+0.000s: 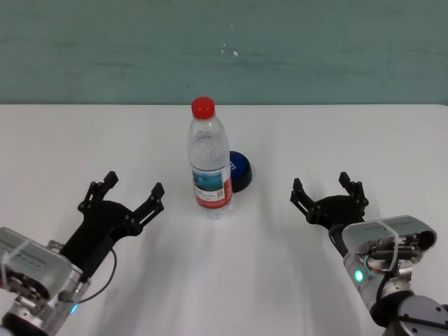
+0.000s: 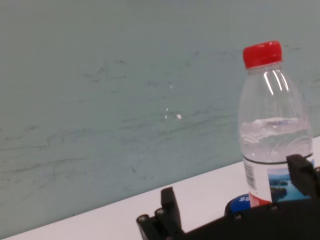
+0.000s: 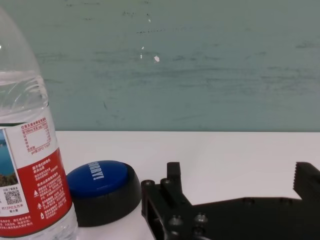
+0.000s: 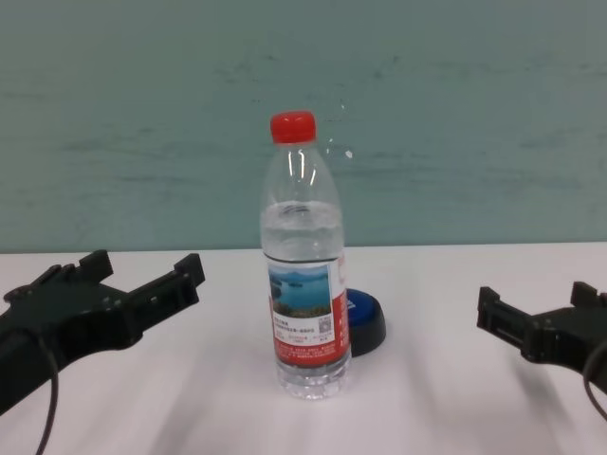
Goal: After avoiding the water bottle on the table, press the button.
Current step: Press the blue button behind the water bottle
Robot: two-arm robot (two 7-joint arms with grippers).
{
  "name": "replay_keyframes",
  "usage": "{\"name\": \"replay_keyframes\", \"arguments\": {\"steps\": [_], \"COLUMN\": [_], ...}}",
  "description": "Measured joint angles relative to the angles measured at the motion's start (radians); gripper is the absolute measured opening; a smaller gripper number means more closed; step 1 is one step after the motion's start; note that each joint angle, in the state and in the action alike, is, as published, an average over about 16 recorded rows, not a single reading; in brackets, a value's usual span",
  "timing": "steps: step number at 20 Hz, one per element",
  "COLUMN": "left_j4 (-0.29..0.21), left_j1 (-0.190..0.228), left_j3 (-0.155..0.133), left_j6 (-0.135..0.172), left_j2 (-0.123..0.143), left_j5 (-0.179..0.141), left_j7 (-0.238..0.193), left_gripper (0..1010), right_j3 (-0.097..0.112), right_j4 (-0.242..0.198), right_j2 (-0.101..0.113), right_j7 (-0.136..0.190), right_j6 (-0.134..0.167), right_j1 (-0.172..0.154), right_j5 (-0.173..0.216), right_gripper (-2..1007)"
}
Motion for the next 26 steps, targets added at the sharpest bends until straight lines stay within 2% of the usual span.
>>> {"name": "replay_keyframes", "arguments": {"steps": [7,11,26], "left_j4": [0.0,0.0,0.0], "left_j1": [0.0,0.0,0.0], "left_j3": [-0.001,-0.001,-0.001], "left_j6": [0.001,0.001,0.001], "left_j2": [0.0,0.0,0.0], "left_j5": [-0.001,-0.001,-0.001], "left_j7": [0.0,0.0,0.0], "left_gripper": [1010,1010,1010], "right_j3": [0.0,0.003,0.042], "right_j4": [0.0,-0.002,-0.026], "right_j2": [0.0,-0.001,-0.005], "right_j7": [0.001,0.008,0.081], "right_j6": [0.001,0.01,0.111], "right_j1": [0.0,0.003,0.043], "right_j5": [0.0,0.001,-0.011], "right_gripper": [1004,1004,1004]}}
